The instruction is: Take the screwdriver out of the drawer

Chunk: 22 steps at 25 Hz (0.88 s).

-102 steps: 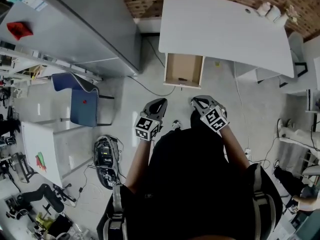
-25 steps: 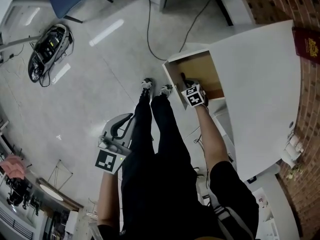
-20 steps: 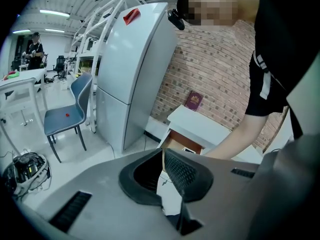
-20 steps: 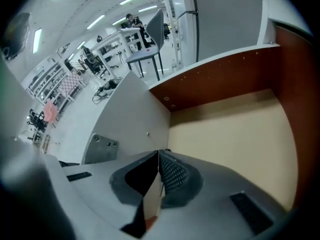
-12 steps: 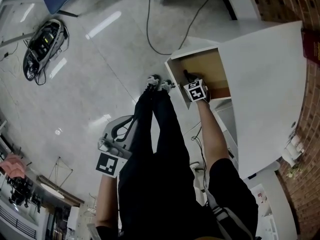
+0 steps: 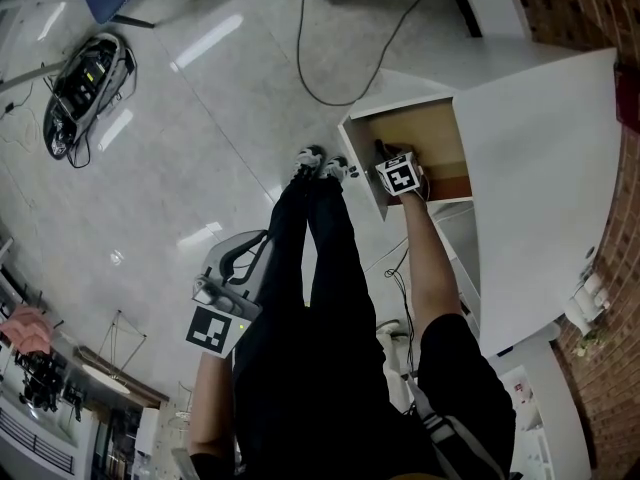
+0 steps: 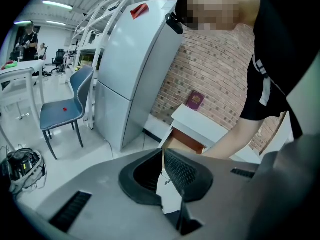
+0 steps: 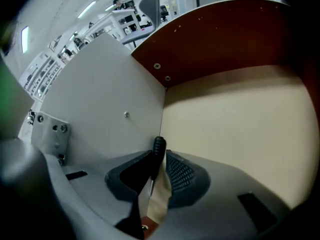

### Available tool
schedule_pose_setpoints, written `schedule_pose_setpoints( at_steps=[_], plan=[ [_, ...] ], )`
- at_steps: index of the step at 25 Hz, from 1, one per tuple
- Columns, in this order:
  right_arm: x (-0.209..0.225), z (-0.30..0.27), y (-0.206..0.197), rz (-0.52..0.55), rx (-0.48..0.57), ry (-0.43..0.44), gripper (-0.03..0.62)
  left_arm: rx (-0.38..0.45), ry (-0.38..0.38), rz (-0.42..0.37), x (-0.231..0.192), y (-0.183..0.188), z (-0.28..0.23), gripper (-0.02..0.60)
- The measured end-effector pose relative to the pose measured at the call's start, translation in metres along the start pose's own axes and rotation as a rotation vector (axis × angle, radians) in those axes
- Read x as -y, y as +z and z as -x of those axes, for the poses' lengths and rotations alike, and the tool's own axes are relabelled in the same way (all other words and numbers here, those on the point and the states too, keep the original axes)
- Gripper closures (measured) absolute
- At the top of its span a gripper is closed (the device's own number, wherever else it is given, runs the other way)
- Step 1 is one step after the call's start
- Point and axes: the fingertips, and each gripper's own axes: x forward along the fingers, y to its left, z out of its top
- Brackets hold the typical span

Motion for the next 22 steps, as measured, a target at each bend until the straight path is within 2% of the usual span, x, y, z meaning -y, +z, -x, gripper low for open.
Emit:
schedule_pose_setpoints(
  at_steps=[2, 10, 16, 19, 22],
  plan=[
    [-0.002, -0.003, -0.001, 0.016, -0.012, 0.027, 0.475, -0.005, -0.004, 0.004, -0.002, -0.003, 0.0, 0.555],
    [-0.002, -0.003, 0.002, 0.064, -0.016, 0.115, 0.48, -0.024, -0.012, 0.033, -0.007, -0.011, -0.003, 0.555],
    [-0.003, -0.009, 0.001, -0.044, -0.038, 0.144, 0.49, -0.032, -0.025, 0.028, -0.008, -0.012, -0.009, 0.555],
    [-0.001, -0.007, 0.001, -0.086, -0.051, 0.132, 0.492, -0.03, -0.028, 0.028, -0.004, -0.011, -0.013, 0.555],
    [-0.002, -0.005, 0.003, -0.04, -0.062, 0.095, 0.485, -0.03, -0.035, 0.016, -0.001, -0.008, -0.015, 0.556]
  ],
)
